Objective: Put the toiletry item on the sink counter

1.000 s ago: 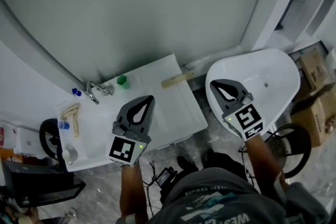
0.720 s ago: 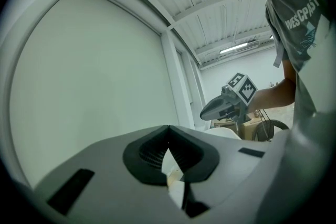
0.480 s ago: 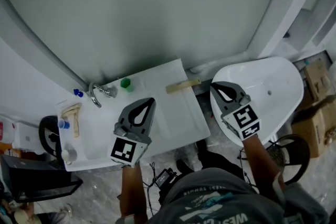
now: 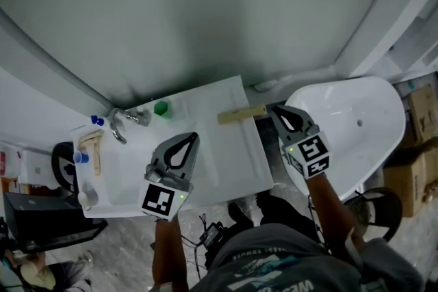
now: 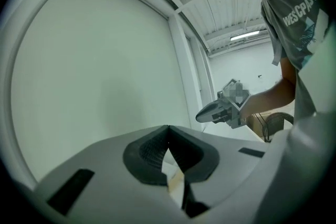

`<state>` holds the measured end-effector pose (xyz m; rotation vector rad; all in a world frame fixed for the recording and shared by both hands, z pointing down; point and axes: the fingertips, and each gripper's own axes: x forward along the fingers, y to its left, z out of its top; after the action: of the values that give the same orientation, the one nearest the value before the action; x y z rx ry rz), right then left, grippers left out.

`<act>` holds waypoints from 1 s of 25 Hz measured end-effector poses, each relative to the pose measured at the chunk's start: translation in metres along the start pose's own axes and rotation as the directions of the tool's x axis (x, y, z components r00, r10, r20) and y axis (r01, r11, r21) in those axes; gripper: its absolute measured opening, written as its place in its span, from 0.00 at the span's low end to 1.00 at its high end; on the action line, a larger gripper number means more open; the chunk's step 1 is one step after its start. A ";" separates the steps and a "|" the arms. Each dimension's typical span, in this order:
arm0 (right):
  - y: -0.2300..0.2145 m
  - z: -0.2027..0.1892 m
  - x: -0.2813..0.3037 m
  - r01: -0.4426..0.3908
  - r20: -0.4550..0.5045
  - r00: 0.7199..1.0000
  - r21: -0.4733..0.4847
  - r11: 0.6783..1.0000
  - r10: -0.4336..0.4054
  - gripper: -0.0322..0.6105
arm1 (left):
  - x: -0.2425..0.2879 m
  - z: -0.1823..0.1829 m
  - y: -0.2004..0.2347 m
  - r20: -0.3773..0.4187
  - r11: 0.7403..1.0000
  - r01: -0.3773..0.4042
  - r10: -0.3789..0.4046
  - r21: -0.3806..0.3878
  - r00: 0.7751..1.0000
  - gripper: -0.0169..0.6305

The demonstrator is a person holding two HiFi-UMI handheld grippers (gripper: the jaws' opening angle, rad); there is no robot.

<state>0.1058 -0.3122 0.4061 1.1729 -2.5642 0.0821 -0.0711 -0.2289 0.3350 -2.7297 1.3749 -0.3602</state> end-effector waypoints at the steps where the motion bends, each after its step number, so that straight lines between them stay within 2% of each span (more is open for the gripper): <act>1: -0.005 -0.010 0.007 -0.003 -0.012 1.000 0.012 1.000 0.003 0.10 | 0.004 -0.004 0.002 -0.014 1.000 -0.004 0.004 -0.006 1.000 0.03; 6: -0.028 -0.058 0.044 0.002 -0.050 0.999 0.102 0.995 0.003 0.11 | 0.026 -0.029 0.011 -0.081 0.999 -0.017 0.015 -0.027 0.997 0.03; 8: -0.035 -0.080 0.058 0.009 -0.069 0.998 0.159 0.987 0.002 0.21 | 0.033 -0.041 0.012 -0.106 0.999 -0.027 0.022 -0.048 0.994 0.03; 11: -0.045 -0.111 0.075 0.026 -0.096 0.995 0.247 0.969 -0.002 0.27 | 0.039 -0.060 0.013 -0.151 0.996 -0.040 0.028 -0.079 0.988 0.03; 15: -0.060 -0.147 0.099 0.054 -0.129 0.992 0.315 0.948 -0.014 0.33 | 0.053 -0.081 0.019 -0.180 0.992 -0.055 0.034 -0.114 0.983 0.03; 20: -0.058 -0.190 0.121 0.048 -0.167 0.986 0.407 0.912 0.022 0.40 | 0.064 -0.106 0.025 -0.214 0.984 -0.083 0.048 -0.157 0.976 0.03; 25: -0.053 -0.216 0.138 0.033 -0.175 0.983 0.489 0.872 0.061 0.45 | 0.074 -0.123 0.032 -0.233 0.979 -0.096 0.053 -0.177 0.971 0.03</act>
<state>0.1180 -0.4083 0.6490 1.2367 -2.4511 0.8528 -0.0823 -0.3016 0.4626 -2.8477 1.6419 -0.5822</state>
